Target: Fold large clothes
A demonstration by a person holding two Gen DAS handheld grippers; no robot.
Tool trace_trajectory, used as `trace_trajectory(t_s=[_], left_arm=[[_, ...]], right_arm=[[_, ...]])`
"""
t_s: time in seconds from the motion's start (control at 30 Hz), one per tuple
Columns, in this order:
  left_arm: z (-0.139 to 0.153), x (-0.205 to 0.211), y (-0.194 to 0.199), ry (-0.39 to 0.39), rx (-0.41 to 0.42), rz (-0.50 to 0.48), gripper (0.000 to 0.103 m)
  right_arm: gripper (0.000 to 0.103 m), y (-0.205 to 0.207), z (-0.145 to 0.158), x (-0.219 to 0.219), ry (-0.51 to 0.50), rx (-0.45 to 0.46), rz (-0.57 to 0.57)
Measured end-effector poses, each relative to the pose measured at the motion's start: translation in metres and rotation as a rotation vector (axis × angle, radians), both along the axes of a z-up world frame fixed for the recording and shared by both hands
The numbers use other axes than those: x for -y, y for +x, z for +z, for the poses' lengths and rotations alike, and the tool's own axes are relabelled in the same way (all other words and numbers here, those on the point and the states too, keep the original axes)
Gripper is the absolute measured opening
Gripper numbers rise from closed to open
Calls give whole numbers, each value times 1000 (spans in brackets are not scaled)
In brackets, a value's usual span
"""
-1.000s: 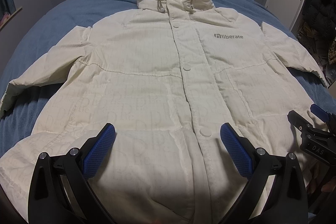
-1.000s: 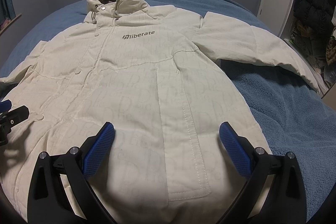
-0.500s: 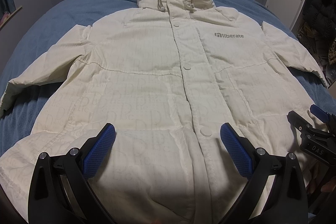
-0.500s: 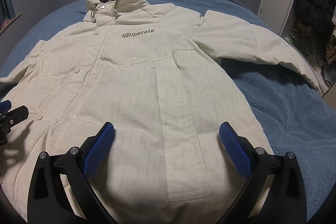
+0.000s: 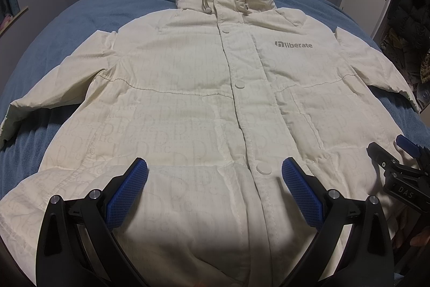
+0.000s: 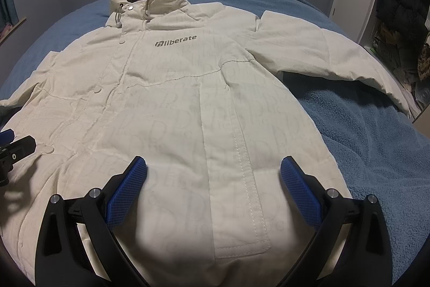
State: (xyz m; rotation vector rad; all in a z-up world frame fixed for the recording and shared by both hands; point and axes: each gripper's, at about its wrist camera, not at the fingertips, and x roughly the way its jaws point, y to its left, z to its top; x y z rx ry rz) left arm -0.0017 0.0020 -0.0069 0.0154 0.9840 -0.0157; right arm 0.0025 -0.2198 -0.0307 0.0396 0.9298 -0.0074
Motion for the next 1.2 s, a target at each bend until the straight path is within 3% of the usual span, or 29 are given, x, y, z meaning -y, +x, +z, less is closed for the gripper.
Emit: trace_trajectory(t_s=[0.83,1.2], left_arm=[[-8,0,-2,-10,-1,1,97],[4,7,-7,-6,8,-25,97]], right_arm=[[97,0,-1,3,14,2,-10],[97,0,31,46,105,61,-138]])
